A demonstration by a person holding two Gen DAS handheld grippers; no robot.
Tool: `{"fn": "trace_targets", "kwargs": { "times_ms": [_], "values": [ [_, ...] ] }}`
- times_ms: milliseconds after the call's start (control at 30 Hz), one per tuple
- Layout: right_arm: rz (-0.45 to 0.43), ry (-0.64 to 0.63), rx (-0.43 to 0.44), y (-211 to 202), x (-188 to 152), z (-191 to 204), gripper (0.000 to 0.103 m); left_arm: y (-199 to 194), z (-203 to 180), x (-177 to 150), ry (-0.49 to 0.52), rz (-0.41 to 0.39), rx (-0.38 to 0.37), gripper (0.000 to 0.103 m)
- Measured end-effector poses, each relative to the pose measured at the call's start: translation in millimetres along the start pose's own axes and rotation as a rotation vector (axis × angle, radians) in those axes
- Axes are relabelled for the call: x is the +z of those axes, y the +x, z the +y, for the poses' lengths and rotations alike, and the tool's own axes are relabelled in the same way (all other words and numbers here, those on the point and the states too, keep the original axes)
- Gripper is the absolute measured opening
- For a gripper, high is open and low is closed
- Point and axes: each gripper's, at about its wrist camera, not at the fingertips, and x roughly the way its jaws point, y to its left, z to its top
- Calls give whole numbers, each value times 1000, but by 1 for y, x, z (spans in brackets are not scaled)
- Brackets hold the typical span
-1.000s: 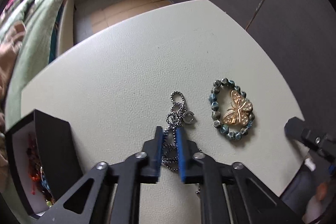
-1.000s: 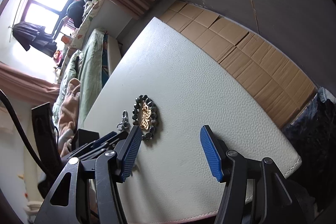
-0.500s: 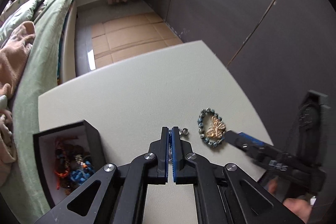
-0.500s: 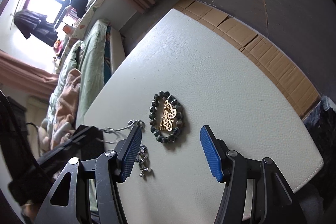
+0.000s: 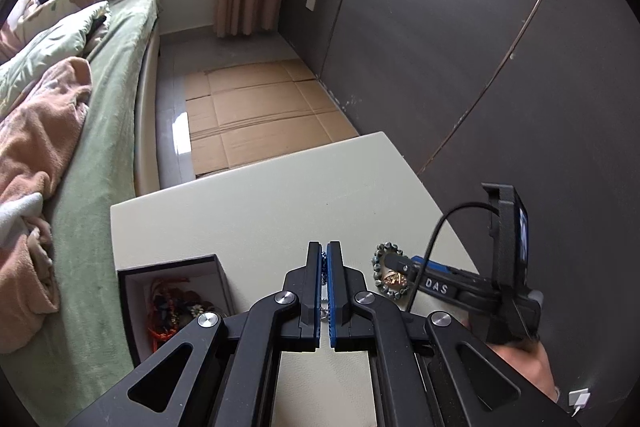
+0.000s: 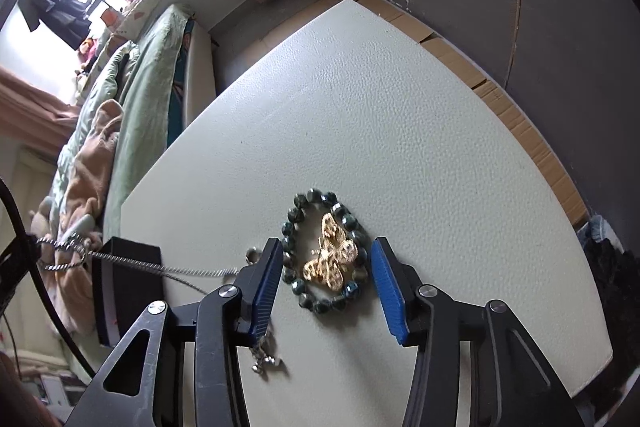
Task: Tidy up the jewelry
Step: 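Close the left tool on the silver chain while the right closes on the butterfly bead bracelet, then lift the silver chain with the left tool while the right lifts the bead bracelet toward the box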
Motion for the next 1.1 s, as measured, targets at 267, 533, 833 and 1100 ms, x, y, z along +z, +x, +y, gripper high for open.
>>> {"fn": "trace_targets", "kwargs": {
  "times_ms": [267,533,833,1100],
  "values": [
    [67,-142,-135,11,18,19,38,-17,13,-1,-26,-25,5,2],
    [113,-373,-334,22,18,48,30,-26,21,-2,-43,-35,-4,2],
    [102,-468,-351,10,12,53,10,-60,29,5,-53,-101,-17,2],
    [-2,-449,-262,-48,1,53,10,-96,25,18,-42,-172,-16,2]
  ]
}}
